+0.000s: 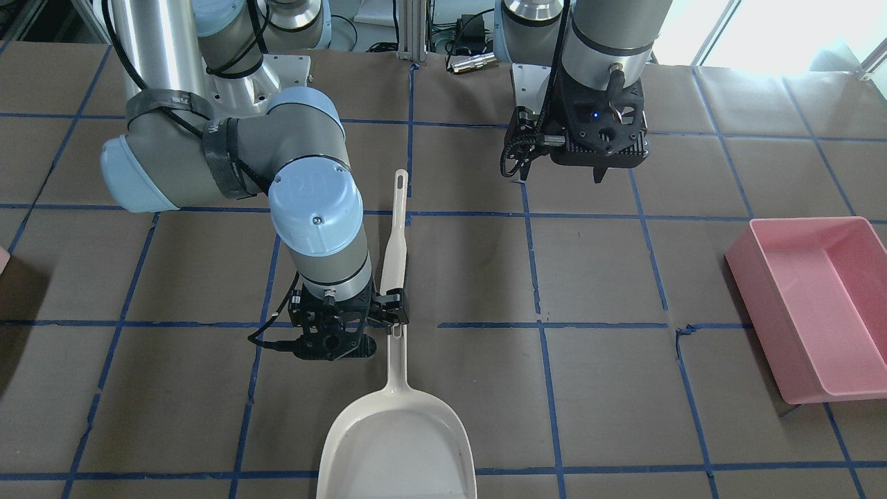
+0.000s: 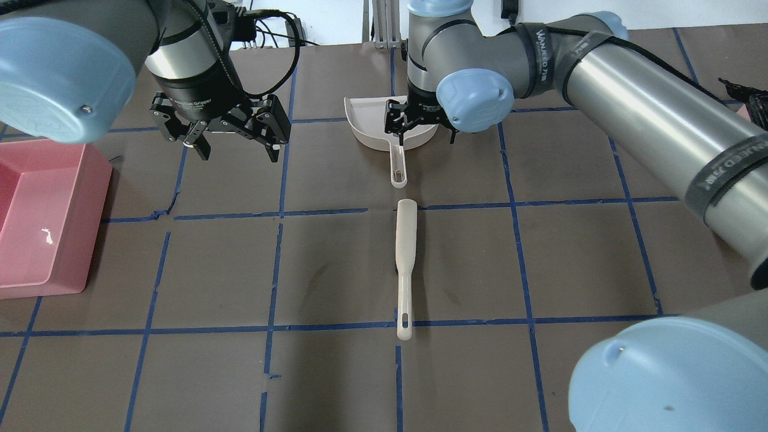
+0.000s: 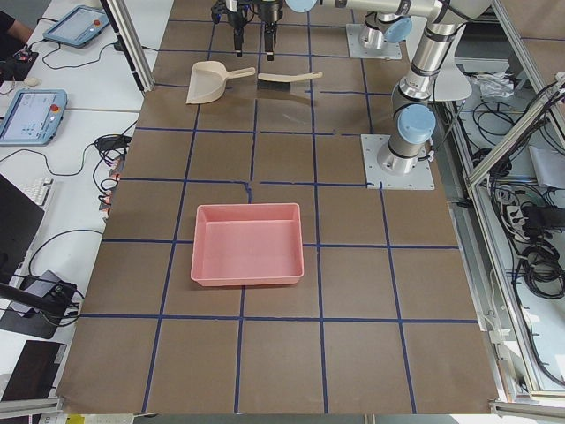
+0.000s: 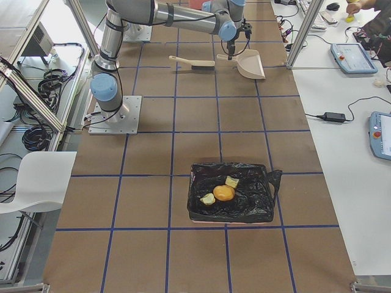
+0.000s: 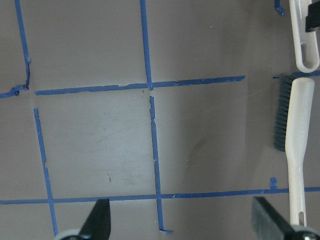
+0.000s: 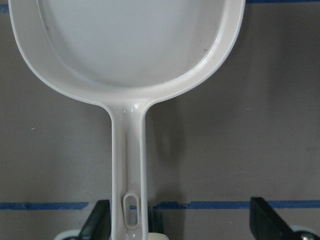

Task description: Sweep and dump trash in nearest bin

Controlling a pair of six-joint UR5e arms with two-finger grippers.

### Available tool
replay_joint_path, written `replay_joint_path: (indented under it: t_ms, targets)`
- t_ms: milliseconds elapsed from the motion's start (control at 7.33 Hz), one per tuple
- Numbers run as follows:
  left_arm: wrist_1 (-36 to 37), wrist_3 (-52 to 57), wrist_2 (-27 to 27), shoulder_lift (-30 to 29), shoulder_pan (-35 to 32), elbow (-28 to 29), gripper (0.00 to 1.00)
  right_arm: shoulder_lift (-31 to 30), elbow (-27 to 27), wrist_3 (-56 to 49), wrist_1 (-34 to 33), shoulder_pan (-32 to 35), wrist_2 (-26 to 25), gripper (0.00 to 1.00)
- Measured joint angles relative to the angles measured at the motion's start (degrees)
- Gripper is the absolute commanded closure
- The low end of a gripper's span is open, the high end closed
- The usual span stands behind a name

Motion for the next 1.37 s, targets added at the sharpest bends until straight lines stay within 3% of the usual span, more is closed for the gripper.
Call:
replay_joint_path:
  t_ms: [819, 1365]
  targets:
    - [-0.09, 0.0, 0.21, 0.24, 0.03, 0.0, 0.0, -19.12, 0.52, -17.63, 22.51, -12.04, -1.09, 0.0]
    - [-0.17, 0.0, 0.26, 0.32, 0.01, 0.0, 0.0, -22.05, 0.85, -18.0, 25.21, -12.23, -0.25, 0.0]
